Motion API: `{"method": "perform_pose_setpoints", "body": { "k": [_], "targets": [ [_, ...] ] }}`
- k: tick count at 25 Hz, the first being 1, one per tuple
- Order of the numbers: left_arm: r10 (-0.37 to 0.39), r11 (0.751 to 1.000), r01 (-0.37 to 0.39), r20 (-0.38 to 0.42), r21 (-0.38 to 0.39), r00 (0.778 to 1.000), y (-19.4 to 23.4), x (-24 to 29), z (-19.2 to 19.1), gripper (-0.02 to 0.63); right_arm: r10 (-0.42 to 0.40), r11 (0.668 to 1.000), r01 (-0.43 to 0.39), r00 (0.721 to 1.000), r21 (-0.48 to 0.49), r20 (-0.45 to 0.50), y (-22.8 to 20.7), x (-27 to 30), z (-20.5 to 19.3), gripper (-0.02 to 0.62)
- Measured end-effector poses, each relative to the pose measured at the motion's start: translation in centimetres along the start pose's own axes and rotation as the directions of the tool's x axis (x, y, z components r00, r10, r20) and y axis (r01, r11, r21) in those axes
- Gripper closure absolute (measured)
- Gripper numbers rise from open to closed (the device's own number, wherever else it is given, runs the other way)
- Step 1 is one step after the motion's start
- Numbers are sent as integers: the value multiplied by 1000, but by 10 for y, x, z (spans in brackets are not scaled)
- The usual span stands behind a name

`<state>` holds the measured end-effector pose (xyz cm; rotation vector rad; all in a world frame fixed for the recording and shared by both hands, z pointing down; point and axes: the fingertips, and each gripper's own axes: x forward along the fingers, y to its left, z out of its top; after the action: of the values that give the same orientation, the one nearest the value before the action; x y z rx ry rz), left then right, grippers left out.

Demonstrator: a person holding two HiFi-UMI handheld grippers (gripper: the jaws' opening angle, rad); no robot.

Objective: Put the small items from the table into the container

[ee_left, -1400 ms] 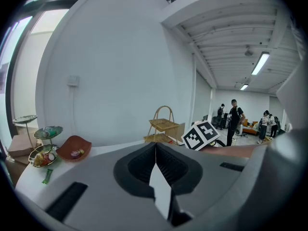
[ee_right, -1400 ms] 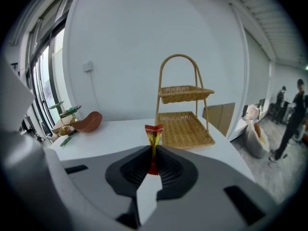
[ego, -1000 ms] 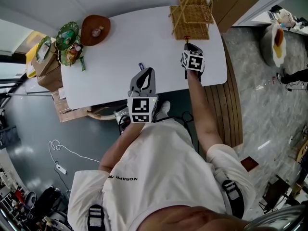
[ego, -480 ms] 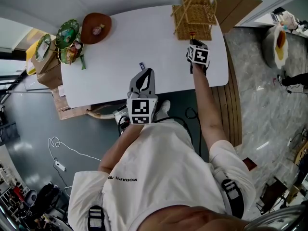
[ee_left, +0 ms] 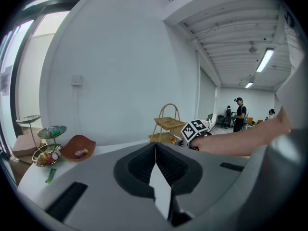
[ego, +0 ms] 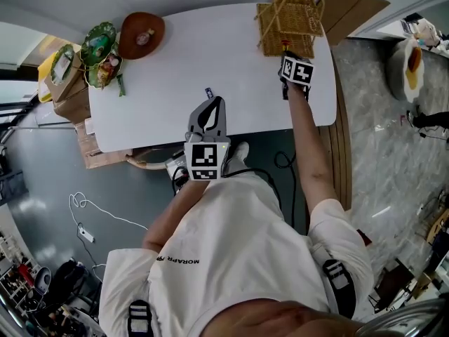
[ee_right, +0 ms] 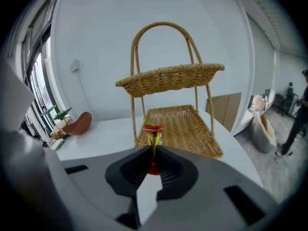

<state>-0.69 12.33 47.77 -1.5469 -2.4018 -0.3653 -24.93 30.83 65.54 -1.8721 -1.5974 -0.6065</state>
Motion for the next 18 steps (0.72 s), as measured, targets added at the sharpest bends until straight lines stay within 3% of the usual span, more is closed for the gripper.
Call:
{"method": "perform_pose_setpoints", "body": {
  "k": [18],
  "targets": [
    [16, 999, -15, -24, 31, 1000, 6, 13, -9, 601, 55, 997, -55, 998, 60, -9, -25, 49, 6, 558]
  ]
}}
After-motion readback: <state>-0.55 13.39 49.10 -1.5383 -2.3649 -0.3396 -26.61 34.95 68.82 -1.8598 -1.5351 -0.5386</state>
